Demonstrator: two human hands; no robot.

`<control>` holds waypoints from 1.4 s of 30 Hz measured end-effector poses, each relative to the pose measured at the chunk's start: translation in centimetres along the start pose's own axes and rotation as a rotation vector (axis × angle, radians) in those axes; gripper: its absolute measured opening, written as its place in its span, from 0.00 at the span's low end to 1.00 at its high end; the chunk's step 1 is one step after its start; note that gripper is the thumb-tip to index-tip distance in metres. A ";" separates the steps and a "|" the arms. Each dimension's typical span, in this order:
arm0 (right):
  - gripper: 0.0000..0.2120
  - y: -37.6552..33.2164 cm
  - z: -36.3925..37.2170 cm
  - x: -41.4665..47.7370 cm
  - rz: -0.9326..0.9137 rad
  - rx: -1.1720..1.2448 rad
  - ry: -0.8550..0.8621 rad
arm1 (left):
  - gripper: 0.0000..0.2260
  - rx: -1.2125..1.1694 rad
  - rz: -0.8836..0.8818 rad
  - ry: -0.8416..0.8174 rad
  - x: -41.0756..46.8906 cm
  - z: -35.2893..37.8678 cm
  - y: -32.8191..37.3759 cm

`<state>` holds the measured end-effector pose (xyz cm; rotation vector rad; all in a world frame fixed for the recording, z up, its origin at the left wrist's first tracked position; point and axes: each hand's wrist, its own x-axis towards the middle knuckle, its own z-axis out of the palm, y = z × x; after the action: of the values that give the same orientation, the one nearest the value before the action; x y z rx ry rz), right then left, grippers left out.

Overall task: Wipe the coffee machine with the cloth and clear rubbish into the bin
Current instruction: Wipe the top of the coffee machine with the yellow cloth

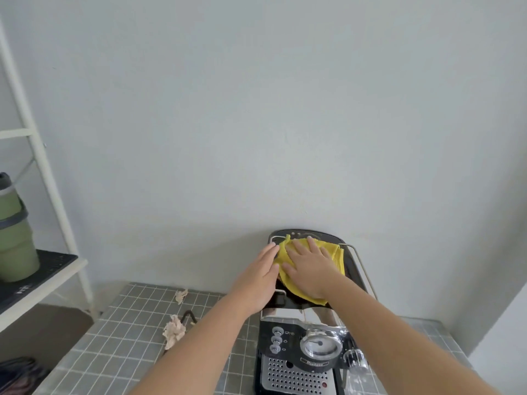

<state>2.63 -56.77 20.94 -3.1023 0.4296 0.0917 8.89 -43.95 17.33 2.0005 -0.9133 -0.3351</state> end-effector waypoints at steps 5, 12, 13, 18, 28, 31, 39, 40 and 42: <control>0.25 1.4 0.0 -4.0 -0.204 0.039 -0.049 | 0.20 -0.094 0.015 -0.008 0.3 0.3 -0.6; 0.32 1.4 -0.2 1.4 0.254 0.081 -0.045 | 0.21 -0.108 0.013 0.011 0.4 0.4 -0.5; 0.31 0.8 -0.2 1.9 0.242 0.049 -0.053 | 0.21 -0.112 0.011 0.016 0.4 0.4 -0.5; 0.27 0.2 0.1 -1.1 -0.122 -0.067 -0.017 | 0.21 -0.116 0.019 0.035 0.2 0.6 -0.7; 0.30 2.9 -0.2 1.1 0.282 0.207 -0.034 | 0.20 -0.131 0.016 0.038 0.4 0.5 -0.8; 0.29 0.5 0.0 2.0 0.303 0.104 0.000 | 0.20 -0.146 0.011 0.041 0.4 0.7 -0.8; 0.26 0.1 0.5 -3.8 -0.050 0.020 -0.014 | 0.21 -0.107 0.016 0.048 0.3 0.6 -0.6; 0.26 0.9 0.4 -3.6 -0.013 0.073 -0.015 | 0.21 -0.101 0.016 0.046 0.3 0.5 -0.6; 0.27 2.1 0.2 -2.2 0.143 0.158 -0.023 | 0.21 -0.096 0.014 0.035 0.2 0.4 -0.6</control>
<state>-0.09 -58.21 20.91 -2.9102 0.6259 0.0888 9.07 -44.14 16.58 1.9058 -0.8734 -0.3288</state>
